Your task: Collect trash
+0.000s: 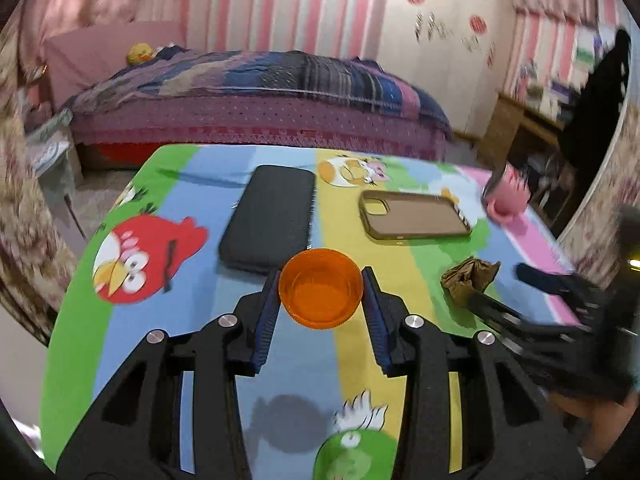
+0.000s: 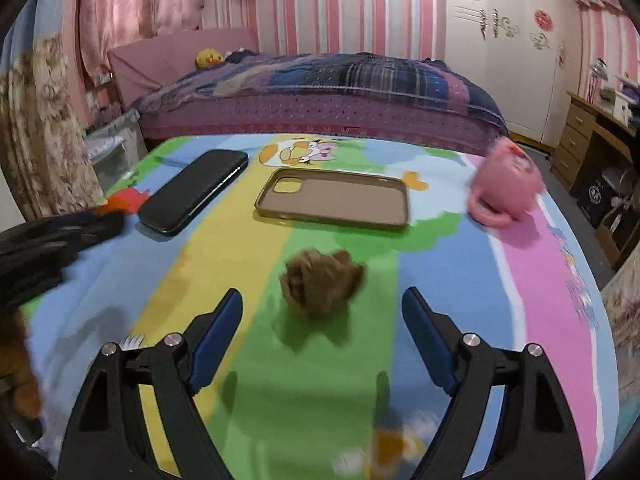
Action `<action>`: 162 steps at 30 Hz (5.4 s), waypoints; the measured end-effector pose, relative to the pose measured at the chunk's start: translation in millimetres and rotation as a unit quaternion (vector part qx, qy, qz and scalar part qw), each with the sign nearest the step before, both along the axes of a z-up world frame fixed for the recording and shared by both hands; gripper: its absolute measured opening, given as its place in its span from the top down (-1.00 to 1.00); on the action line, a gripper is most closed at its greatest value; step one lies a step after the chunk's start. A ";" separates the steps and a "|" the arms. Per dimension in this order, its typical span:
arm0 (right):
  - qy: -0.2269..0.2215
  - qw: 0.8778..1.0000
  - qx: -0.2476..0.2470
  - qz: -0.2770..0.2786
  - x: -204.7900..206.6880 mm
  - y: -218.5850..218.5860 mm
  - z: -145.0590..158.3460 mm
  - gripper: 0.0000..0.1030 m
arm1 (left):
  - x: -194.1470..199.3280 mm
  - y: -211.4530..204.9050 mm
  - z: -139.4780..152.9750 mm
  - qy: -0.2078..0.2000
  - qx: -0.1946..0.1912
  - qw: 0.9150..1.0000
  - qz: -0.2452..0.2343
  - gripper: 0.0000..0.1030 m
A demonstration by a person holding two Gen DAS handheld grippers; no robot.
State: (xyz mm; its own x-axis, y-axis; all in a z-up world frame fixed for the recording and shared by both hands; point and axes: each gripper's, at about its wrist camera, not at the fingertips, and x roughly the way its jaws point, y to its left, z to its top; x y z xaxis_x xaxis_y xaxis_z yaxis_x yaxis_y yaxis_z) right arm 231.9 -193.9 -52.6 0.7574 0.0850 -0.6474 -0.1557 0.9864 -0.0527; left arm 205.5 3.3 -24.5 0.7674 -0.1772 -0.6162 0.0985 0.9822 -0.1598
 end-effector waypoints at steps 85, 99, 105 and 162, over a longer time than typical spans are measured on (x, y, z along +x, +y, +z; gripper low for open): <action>-0.233 0.943 0.179 -0.156 -275.4 -224.1 89.5 -0.89 | -174.1 -129.8 75.5 -0.182 0.077 0.975 -0.102 -0.90; -0.229 0.962 0.042 -0.141 -273.2 -155.8 64.1 -0.91 | -177.9 10.6 29.6 -0.167 -0.001 0.984 0.056 -0.90; -0.195 0.969 0.058 -0.138 -258.8 -159.7 64.5 -0.91 | -183.0 -2.2 25.3 -0.180 0.024 0.983 0.036 -0.90; -0.188 0.974 0.009 -0.130 -247.8 -136.3 57.9 -0.91 | -184.9 -7.9 21.3 -0.167 0.036 0.985 0.029 -0.90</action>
State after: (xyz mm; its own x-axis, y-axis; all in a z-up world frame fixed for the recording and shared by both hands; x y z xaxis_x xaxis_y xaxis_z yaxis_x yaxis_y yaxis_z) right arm -15.9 -330.1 5.3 0.9378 -0.1322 -0.3209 0.1261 0.9912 -0.0398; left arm 20.7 -4.6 -3.2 0.9368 -0.0914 -0.3376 0.0763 0.9954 -0.0577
